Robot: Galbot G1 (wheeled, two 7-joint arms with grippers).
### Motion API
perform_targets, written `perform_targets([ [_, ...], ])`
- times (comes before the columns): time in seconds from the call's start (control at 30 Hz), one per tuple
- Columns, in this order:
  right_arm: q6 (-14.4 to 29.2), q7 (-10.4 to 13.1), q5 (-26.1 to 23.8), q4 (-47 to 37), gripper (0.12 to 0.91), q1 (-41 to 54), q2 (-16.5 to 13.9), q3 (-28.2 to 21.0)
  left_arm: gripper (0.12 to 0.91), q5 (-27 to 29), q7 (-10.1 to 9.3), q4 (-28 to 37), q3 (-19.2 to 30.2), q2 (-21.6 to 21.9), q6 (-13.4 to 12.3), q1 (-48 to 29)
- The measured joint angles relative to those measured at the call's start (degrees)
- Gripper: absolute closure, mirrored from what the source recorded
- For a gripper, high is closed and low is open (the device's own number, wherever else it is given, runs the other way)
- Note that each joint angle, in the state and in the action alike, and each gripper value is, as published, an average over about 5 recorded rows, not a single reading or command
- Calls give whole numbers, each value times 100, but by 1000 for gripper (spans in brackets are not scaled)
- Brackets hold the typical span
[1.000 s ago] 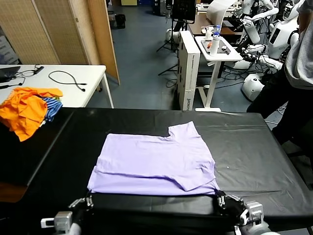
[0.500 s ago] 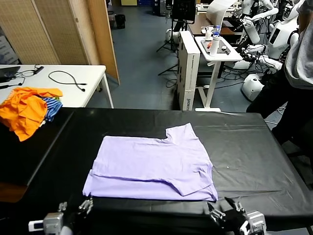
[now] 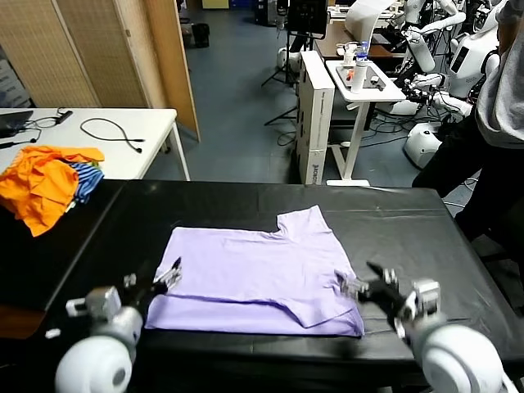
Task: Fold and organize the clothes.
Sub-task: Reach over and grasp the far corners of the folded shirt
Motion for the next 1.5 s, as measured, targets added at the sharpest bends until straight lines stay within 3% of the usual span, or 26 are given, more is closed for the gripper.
perform_targets([
  [0.13, -2, -34, 25, -691, 118, 751, 65, -473, 123, -521, 27, 609, 169, 334, 0, -628],
  [0.3, -3, -120, 37, -1443, 118, 1420, 159, -940, 123, -676, 72, 1455, 454, 473, 0, -1359],
  [0.63, -3, -259, -62, -2382, 118, 2057, 336, -1485, 123, -377, 552, 2562, 783, 521, -2, -2067],
  [1.5, -3, -372, -178, -3041, 135, 2390, 585, -1872, 123, -78, 791, 3251, 917, 465, -17, -2222],
])
